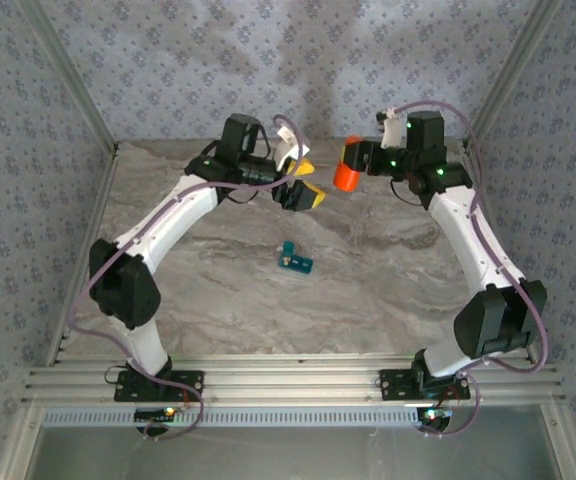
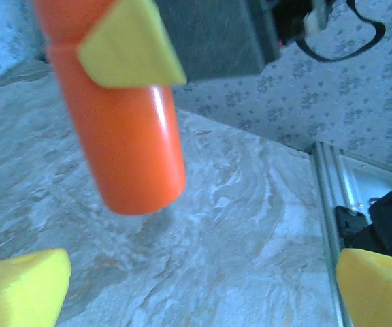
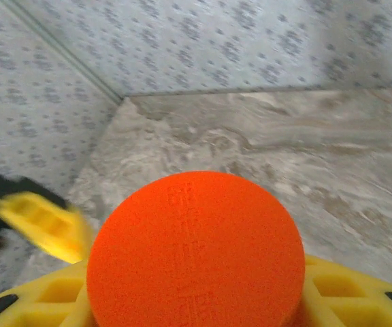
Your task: Sort the pills into containers
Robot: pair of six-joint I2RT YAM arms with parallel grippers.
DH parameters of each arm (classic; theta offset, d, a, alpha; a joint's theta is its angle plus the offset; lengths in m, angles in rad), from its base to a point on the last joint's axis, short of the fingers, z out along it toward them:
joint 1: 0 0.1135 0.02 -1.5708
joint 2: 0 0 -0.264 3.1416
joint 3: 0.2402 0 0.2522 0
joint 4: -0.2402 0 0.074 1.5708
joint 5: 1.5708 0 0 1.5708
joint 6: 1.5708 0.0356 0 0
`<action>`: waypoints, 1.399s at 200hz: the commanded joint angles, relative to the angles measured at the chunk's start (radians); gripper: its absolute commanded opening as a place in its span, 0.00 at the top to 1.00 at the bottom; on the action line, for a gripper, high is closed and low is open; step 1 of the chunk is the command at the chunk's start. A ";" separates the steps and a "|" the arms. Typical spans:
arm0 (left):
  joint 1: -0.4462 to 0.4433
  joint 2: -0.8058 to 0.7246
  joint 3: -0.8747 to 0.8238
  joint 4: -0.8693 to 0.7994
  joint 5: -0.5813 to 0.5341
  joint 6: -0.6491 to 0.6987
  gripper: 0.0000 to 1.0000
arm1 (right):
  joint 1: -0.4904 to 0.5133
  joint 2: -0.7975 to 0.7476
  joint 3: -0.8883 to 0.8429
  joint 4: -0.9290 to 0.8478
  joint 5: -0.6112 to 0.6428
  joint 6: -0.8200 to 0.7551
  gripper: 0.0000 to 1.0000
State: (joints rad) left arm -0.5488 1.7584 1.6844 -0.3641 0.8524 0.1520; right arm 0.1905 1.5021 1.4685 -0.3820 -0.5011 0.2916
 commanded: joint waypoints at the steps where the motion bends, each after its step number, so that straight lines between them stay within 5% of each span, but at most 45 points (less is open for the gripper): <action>1: 0.022 -0.118 -0.075 0.102 -0.125 -0.020 0.01 | -0.002 -0.055 -0.095 0.070 0.122 -0.019 0.65; 60: 0.032 -0.274 -0.271 0.211 -0.472 -0.054 0.01 | 0.042 -0.109 -0.396 0.255 0.383 -0.063 0.65; 145: 0.052 -0.271 -0.228 0.102 -0.721 -0.166 0.01 | 0.154 -0.093 -0.663 0.534 0.658 -0.072 0.66; 280: 0.072 -0.238 -0.155 0.005 -0.781 -0.202 0.01 | 0.227 -0.087 -0.923 0.801 0.797 -0.015 0.61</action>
State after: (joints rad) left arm -0.4793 1.5127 1.4960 -0.3450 0.0807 -0.0391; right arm 0.3985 1.4246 0.5743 0.3454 0.2417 0.2489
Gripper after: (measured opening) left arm 0.992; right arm 0.512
